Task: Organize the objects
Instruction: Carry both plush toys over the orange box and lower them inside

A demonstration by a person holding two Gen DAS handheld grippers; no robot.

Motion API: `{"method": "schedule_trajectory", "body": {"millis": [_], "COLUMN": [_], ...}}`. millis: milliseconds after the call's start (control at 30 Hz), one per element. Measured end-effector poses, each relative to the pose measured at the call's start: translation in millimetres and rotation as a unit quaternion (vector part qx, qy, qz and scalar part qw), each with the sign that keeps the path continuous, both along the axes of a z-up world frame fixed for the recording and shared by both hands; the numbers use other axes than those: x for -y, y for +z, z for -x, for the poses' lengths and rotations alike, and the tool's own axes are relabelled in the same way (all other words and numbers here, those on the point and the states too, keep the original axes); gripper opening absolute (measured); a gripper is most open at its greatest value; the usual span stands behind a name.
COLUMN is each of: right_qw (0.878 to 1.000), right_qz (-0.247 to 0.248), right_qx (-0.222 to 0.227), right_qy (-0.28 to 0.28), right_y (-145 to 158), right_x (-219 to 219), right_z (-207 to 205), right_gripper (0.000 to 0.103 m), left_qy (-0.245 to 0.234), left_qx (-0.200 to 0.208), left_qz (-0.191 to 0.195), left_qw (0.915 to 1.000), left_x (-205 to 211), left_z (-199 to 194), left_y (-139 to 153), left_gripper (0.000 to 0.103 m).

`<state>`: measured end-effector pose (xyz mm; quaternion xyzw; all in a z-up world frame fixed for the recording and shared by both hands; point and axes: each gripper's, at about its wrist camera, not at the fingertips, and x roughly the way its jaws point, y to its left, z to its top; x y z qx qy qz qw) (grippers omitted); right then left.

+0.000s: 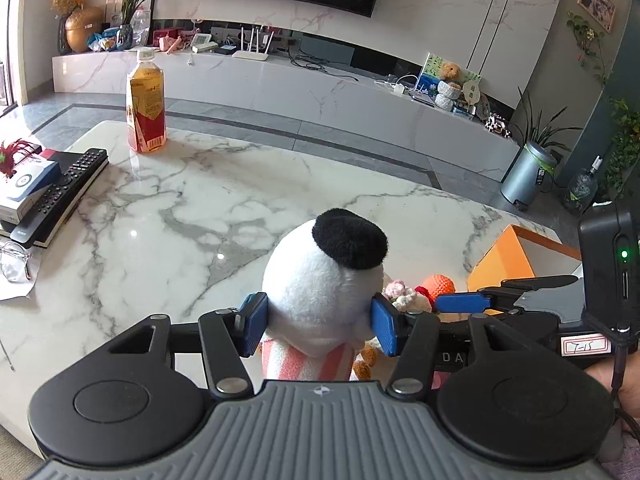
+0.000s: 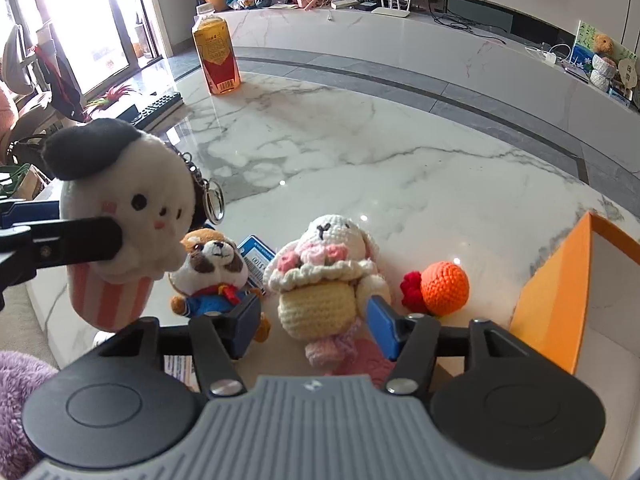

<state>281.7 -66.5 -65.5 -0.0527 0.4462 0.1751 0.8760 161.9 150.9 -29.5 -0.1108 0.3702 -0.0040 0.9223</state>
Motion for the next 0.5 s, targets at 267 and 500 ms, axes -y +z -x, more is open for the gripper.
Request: {"method": "schedule_trajectory", "body": {"millis": [267, 500], "right_qw": [0.999, 0.999], "right_qz": [0.037, 0.050], "right_qx": [0.002, 0.002], "right_qy": [0.012, 0.004], "right_y": [-16, -25], "right_x": [-16, -15], "right_z": [-18, -22], "right_gripper": [0.070, 0.051], "left_qy": [-0.006, -0.014], "left_qx": [-0.029, -0.046], "left_qz": [-0.021, -0.055], "left_qw": [0.9993, 0.9973], "left_x": [6, 15], "left_z": [-3, -2], "left_y": [-20, -24], "left_gripper": [0.071, 0.080]}}
